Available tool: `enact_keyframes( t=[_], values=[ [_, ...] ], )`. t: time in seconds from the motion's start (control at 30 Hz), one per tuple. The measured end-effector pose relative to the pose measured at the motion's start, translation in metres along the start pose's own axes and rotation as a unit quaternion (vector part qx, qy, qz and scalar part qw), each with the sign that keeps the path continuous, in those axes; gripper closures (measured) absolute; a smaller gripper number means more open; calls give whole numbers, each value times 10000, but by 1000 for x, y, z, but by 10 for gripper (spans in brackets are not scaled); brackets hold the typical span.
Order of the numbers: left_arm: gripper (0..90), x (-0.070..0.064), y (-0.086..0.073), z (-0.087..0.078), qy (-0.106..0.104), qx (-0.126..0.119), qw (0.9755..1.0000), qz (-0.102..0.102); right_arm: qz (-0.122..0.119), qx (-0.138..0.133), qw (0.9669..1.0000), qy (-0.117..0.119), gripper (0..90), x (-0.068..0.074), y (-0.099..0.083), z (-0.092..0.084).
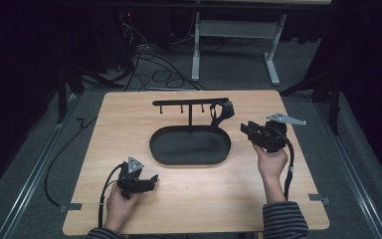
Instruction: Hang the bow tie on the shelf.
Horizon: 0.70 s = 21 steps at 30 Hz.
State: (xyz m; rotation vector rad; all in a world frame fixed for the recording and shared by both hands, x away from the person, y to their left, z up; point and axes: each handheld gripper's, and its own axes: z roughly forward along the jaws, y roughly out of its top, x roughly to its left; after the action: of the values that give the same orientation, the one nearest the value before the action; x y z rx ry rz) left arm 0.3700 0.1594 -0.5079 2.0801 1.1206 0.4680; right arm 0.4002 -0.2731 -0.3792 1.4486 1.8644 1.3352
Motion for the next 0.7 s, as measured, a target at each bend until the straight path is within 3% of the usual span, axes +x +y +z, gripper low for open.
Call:
enact_keyframes(
  t=[0.7],
  values=[
    [199, 0, 0, 0, 0, 0, 10000, 0, 75, 57, 10000, 13, 620, -6, -12, -10]
  ],
)
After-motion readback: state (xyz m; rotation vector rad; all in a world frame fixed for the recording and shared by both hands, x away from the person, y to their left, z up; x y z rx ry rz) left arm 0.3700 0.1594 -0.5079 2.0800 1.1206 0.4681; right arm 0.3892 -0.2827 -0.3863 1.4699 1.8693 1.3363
